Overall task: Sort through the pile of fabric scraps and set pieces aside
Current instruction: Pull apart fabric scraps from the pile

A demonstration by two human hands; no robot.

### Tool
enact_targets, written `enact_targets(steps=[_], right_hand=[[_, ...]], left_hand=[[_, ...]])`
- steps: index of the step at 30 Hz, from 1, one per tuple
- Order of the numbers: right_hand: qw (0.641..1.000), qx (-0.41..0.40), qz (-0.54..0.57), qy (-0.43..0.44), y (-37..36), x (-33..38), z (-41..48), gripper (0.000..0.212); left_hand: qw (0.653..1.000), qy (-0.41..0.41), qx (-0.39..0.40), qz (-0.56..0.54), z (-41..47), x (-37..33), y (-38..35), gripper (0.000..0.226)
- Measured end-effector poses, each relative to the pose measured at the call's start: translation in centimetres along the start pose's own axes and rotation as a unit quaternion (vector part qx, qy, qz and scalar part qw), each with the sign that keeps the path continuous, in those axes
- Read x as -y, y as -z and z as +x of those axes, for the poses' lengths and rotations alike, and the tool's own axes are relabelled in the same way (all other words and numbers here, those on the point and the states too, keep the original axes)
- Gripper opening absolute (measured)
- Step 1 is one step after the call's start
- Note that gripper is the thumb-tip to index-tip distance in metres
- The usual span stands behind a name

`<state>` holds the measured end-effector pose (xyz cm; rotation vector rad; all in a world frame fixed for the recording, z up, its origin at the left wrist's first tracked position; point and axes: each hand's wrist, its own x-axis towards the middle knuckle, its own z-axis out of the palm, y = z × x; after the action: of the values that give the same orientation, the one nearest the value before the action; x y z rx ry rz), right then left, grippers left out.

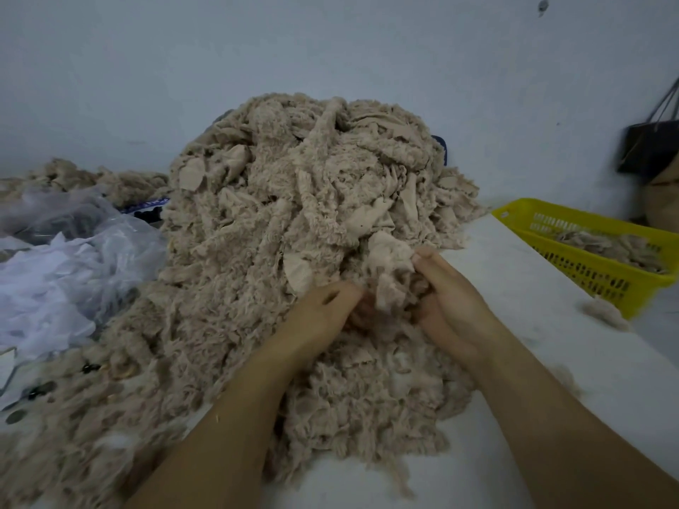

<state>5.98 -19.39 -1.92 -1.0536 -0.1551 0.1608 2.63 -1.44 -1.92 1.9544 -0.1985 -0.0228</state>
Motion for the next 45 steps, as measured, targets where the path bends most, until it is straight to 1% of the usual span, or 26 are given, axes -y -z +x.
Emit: enact_targets(steps=[3, 4, 5, 6, 7, 8, 11, 12, 15, 17, 18, 20, 22, 25, 27, 28, 29, 30, 31, 34, 35, 36, 38, 40, 42, 45], right_hand=[[0.985, 0.116, -0.124, -0.019, -0.7, -0.8, -0.9, 0.024], [0.963, 0.169, -0.211, -0.017, -1.0, -1.2, -1.2, 0.023], [0.926, 0.212, -0.314, -0.006, -1.2, -1.6, -1.4, 0.020], [0.884, 0.237, -0.403, 0.006, -1.5, -2.0, -1.5, 0.017], [0.850, 0.247, -0.464, 0.016, -1.6, -2.5, -1.4, 0.015], [0.836, 0.239, -0.494, 0.022, -1.6, -2.7, -1.3, 0.013], [0.846, 0.198, -0.493, 0.028, -1.3, -2.7, -1.1, 0.010], [0.838, 0.192, -0.509, 0.039, -1.0, -2.8, -1.0, 0.011], [0.779, 0.186, -0.595, 0.069, -0.5, -3.1, -0.7, 0.012], [0.739, 0.179, -0.644, 0.084, -0.5, -3.2, -0.6, 0.016], [0.718, 0.173, -0.667, 0.094, -0.4, -3.2, -0.5, 0.017], [0.690, 0.153, -0.700, 0.107, -0.3, -2.8, -0.5, 0.025], [0.699, 0.106, -0.698, 0.112, -0.4, -2.5, -0.6, 0.035], [0.736, 0.007, -0.665, 0.130, -0.9, -1.9, -0.8, 0.039], [0.736, -0.060, -0.658, 0.145, -0.9, -1.2, -0.9, 0.042], [0.754, -0.099, -0.633, 0.144, -0.5, -0.9, -0.8, 0.044], [0.787, -0.135, -0.584, 0.148, -0.1, -0.5, -0.7, 0.047], [0.821, -0.160, -0.528, 0.148, 0.3, -0.2, -0.6, 0.050], [0.837, -0.167, -0.498, 0.150, 0.5, -0.1, -0.6, 0.052], [0.840, -0.143, -0.500, 0.155, 0.3, -0.9, -0.8, 0.054], [0.845, -0.132, -0.495, 0.153, 0.1, -1.1, -0.9, 0.052], [0.845, -0.114, -0.501, 0.147, -0.1, -1.2, -0.9, 0.049], [0.825, -0.060, -0.546, 0.136, -0.3, -1.4, -1.0, 0.040], [0.808, 0.005, -0.574, 0.133, -0.6, -1.7, -0.9, 0.029], [0.786, 0.066, -0.599, 0.136, -1.3, -2.3, -0.9, 0.028], [0.780, 0.124, -0.600, 0.129, -2.1, -3.1, -0.8, 0.026]], left_hand=[[0.992, 0.026, 0.010, -0.122, 0.1, 0.2, -0.3, 0.053], [0.985, 0.031, 0.008, -0.168, 0.3, 0.1, -0.3, 0.052], [0.979, 0.033, -0.005, -0.203, 0.4, 0.0, -0.3, 0.041], [0.972, 0.037, -0.032, -0.231, 0.4, -0.1, -0.2, 0.026], [0.965, 0.040, -0.060, -0.251, 0.6, 0.0, -0.1, 0.022], [0.957, 0.045, -0.080, -0.276, 0.8, 0.1, 0.0, 0.025], [0.910, 0.060, -0.110, -0.396, 1.1, 0.2, 0.5, 0.018], [0.889, 0.067, -0.116, -0.437, 1.1, -0.1, 0.8, 0.017], [0.851, 0.098, -0.136, -0.498, 1.4, 0.0, 1.5, 0.031], [0.833, 0.098, -0.141, -0.527, 1.5, 0.0, 1.8, 0.026], [0.816, 0.095, -0.140, -0.553, 1.6, 0.0, 1.9, 0.024], [0.761, 0.094, -0.151, -0.624, 1.8, 0.2, 2.3, 0.024], [0.713, 0.080, -0.170, -0.675, 1.8, 0.4, 2.6, 0.025], [0.701, 0.078, -0.200, -0.680, 2.0, 0.7, 3.1, 0.035], [0.684, 0.084, -0.215, -0.692, 2.0, 0.8, 3.8, 0.037], [0.671, 0.078, -0.224, -0.703, 1.9, 0.9, 4.2, 0.037], [0.661, 0.073, -0.232, -0.710, 1.8, 1.0, 4.5, 0.036], [0.654, 0.070, -0.238, -0.714, 1.8, 1.0, 4.6, 0.035], [0.653, 0.064, -0.235, -0.717, 1.7, 0.9, 4.5, 0.035], [0.648, 0.052, -0.192, -0.735, 1.6, 0.7, 4.0, 0.025], [0.657, 0.040, -0.167, -0.734, 1.4, 0.6, 4.0, 0.011], [0.670, 0.022, -0.146, -0.727, 1.1, 0.4, 4.0, 0.011], [0.708, -0.004, -0.104, -0.698, 0.7, 0.2, 3.8, 0.039], [0.736, -0.020, -0.060, -0.674, 0.6, -0.3, 2.9, 0.045], [0.766, -0.013, -0.014, -0.643, 0.6, -0.4, 1.9, 0.050], [0.789, -0.011, 0.046, -0.612, 0.4, -0.6, 0.9, 0.045]])
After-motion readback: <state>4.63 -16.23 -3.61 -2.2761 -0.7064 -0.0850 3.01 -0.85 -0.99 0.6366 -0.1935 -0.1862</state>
